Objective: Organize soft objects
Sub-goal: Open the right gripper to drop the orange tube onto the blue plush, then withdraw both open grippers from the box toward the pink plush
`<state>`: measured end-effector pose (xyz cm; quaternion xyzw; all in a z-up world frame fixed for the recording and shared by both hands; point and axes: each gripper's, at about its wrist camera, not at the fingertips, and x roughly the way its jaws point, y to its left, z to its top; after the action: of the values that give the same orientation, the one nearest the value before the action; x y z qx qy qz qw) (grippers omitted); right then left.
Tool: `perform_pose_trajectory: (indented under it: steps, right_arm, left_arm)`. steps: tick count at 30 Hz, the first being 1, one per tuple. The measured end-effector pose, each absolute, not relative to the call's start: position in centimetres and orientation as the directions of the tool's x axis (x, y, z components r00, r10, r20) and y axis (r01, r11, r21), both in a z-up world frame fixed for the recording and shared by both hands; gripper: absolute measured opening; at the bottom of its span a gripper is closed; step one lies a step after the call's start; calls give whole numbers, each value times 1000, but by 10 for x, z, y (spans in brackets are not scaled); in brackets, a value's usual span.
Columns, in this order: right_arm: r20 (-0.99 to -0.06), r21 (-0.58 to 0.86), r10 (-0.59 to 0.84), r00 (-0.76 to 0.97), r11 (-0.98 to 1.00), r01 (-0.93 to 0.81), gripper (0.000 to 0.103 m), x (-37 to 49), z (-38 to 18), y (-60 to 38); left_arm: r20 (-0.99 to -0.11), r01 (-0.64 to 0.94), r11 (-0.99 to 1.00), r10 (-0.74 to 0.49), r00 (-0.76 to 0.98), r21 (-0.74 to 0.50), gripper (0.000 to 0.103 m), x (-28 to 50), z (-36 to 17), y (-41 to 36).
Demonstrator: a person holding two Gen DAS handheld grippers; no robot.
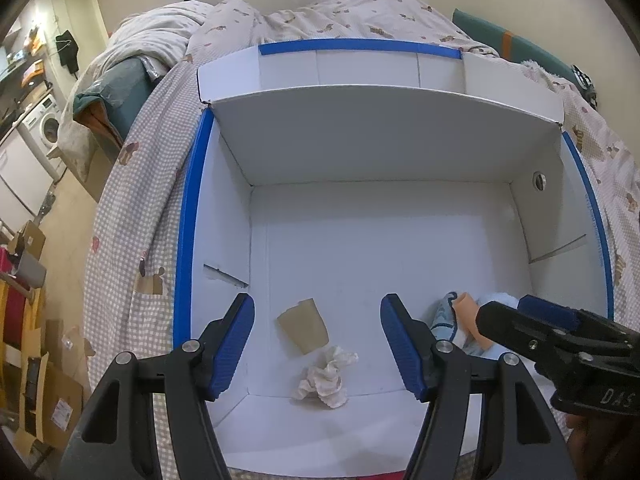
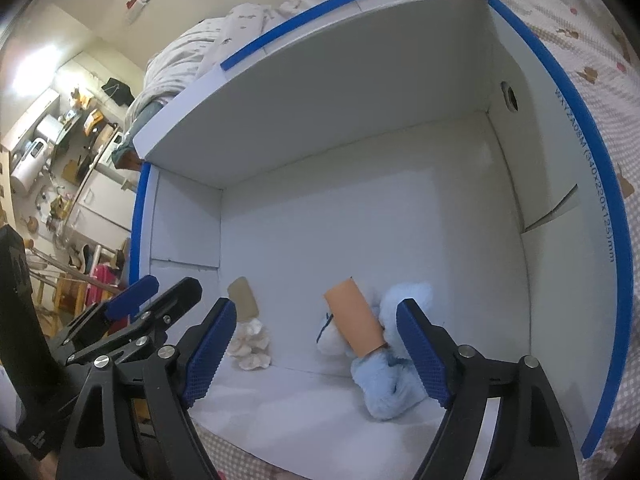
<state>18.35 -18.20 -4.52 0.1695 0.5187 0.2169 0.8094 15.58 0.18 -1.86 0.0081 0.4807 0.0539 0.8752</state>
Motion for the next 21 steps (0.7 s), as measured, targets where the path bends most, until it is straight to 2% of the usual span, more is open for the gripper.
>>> perform_pose_trajectory:
  steps: [6, 12, 21]
  right_arm:
    - [-757, 500, 522, 394, 850, -165, 87, 185, -38, -188]
    - [-726, 509, 536, 431, 840, -189, 87, 178, -14, -203]
    - [-721, 511, 548, 424, 834, -209, 88, 142, 8, -210]
  left_arm:
    - [-838, -83, 994, 99, 537, 65, 63, 153, -15, 2]
    - [-766, -123, 992, 106, 634, 36, 63, 132, 18, 14]
    - [-808, -126, 992, 68, 586, -8, 63, 98, 19, 25]
